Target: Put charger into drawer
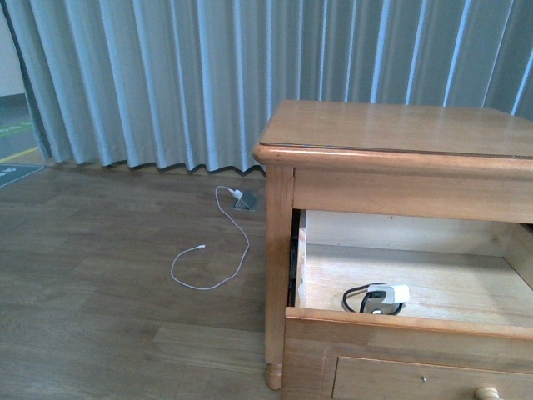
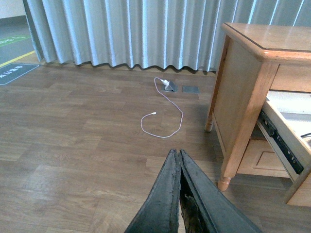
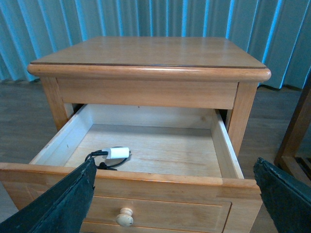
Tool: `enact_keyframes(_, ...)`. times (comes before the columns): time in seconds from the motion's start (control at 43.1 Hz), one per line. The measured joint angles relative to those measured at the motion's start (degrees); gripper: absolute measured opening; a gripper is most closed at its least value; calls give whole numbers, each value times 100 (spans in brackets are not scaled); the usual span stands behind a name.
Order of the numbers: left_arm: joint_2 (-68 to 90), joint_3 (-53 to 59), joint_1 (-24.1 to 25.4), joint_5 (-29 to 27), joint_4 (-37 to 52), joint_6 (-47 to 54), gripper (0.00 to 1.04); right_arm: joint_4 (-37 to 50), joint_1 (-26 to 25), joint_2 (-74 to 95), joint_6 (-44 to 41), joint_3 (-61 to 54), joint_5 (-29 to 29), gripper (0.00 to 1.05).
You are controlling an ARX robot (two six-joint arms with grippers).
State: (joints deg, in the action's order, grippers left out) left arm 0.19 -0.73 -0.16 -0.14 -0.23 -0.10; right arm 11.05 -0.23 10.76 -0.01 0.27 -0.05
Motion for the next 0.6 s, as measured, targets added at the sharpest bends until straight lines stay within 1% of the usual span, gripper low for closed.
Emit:
enact_keyframes(0.07, 0, 0, 0, 0, 0, 0, 4, 0, 0, 0, 0, 0, -2, 96)
enact_keyframes(0.093, 0, 0, 0, 0, 0, -7, 6, 0, 0, 0, 0, 0, 0, 96)
enact_keyframes(0.278, 0, 0, 0, 0, 0, -4, 34, -35, -7, 9, -20, 4, -42, 96)
enact_keyframes(0.348, 0, 0, 0, 0, 0, -4, 45, -586, -85, 146, -197, 125, -564, 96)
enact_keyframes(0.394, 0, 0, 0, 0, 0, -2, 52, -839, -109, 374, -236, 192, -748, 96)
enact_keyframes(0.51, 0, 0, 0, 0, 0, -4, 70, -1217, -122, 1213, -72, 494, -1067, 96)
enact_keyframes(0.533, 0, 0, 0, 0, 0, -2, 72, -1226, -118, 1307, -48, 527, -1075, 96)
enact_keyframes(0.603, 0, 2, 0, 0, 0, -4, 88, -1119, -31, 2205, 44, 798, -1130, 96)
